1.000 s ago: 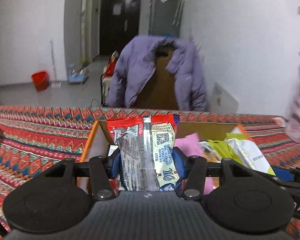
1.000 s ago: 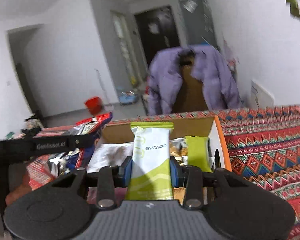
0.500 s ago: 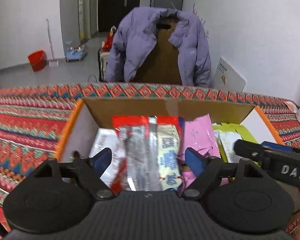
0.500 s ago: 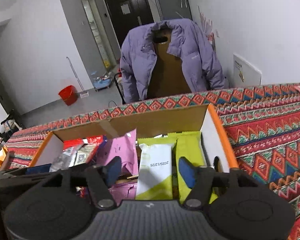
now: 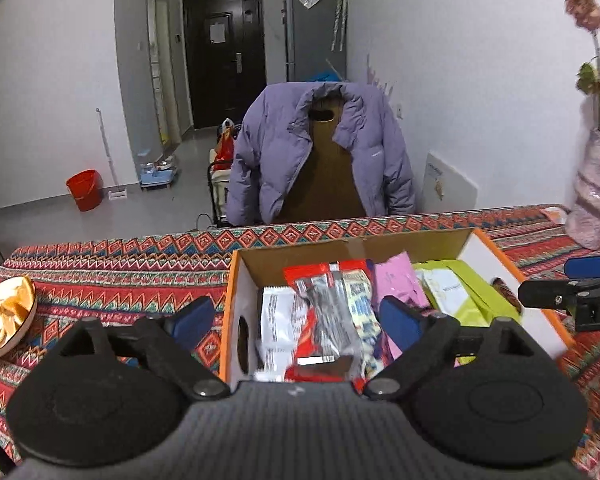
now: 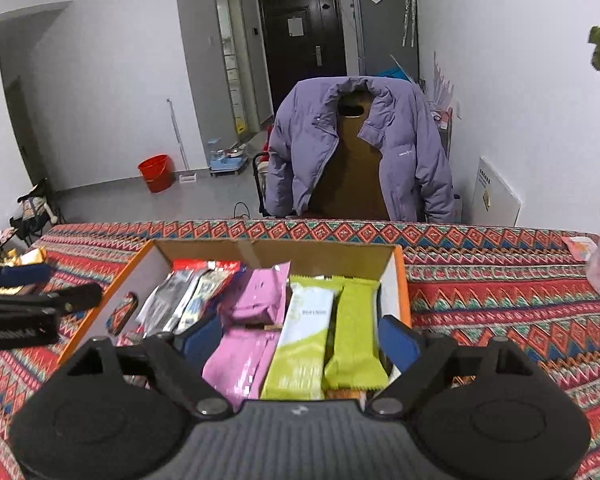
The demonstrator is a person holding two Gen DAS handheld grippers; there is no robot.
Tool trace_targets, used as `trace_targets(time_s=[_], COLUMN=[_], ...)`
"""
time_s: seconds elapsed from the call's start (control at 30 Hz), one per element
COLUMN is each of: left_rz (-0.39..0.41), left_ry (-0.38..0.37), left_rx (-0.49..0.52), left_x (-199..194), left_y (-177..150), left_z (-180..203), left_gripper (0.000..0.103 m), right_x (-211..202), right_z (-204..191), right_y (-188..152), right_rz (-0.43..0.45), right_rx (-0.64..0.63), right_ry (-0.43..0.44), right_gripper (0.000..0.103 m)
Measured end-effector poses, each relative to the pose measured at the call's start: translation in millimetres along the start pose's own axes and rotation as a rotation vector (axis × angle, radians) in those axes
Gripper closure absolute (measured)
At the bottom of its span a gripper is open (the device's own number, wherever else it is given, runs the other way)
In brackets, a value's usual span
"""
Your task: Organize snacks
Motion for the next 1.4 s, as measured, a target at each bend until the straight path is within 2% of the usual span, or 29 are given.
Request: trace_targets(time_s=[0.17, 0.3, 0.47, 0.5, 0.6, 0.77, 0.9, 1.0, 1.13, 1.27, 1.4], left_rz=[0.056, 0.059, 0.077, 0.09, 0.123, 0.199, 0.249, 0.287, 0.319, 0.332, 0.352], left_ry=[-0.016, -0.018, -0.014, -0.019, -0.028, -0.016, -0.003, 0.013, 0.014, 0.046, 0.087], left_rx=[0.02, 0.007, -0.011, -0.018, -0.03, -0.029, -0.004, 0.03, -0.001, 0.0, 0.009], left_x=[-37, -52, -71, -80, -100, -148, -191, -222, -260, -291, -320], left_y=[-15, -27, -42, -47, -60, -93, -136, -169, -214, -259, -294], left_z=[-6, -8, -7, -7, -5, -2, 4, 11, 14, 17, 20], left_gripper=[0.005, 0.004, 0.004, 0.004, 0.003, 0.0, 0.0, 0.0, 0.0, 0.0, 0.0], right_x=[-32, -50, -76, -83, -104, -146, -180, -207, -237, -258, -273], right_z=[7, 10, 9, 8, 2, -11, -22, -30, -41, -56, -80], right_y=[-14, -24, -41, -46, -65, -107, -150, -188, -233, -275, -321], right_rz=[0.026, 0.045, 0.118, 0.131, 0.166, 0.237, 0.283, 0.319, 0.373, 0.398, 0.402], right_rx=[0.007, 0.01, 0.02, 0.017, -0.013, -0.039, -0.045, -0.052, -0.056, -0.087, -0.148], right_ry=[-0.004, -0.007, 0.036, 0.044, 0.032, 0.039, 0.063, 0.059, 0.056, 0.028, -0.041], right_gripper=[0.016, 0.015, 0.014, 0.011, 0.008, 0.008, 0.007, 0.001, 0.0, 0.0, 0.0])
Point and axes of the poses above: each gripper's, at about its wrist camera, not at the fingertips, and x roughly the way its jaws point, z to its right, y to its top, the point moved 5 cm from there along x, roughly the way its jaws point, and after that the axes turned 5 degrees about -y, right-handed, at the moved point
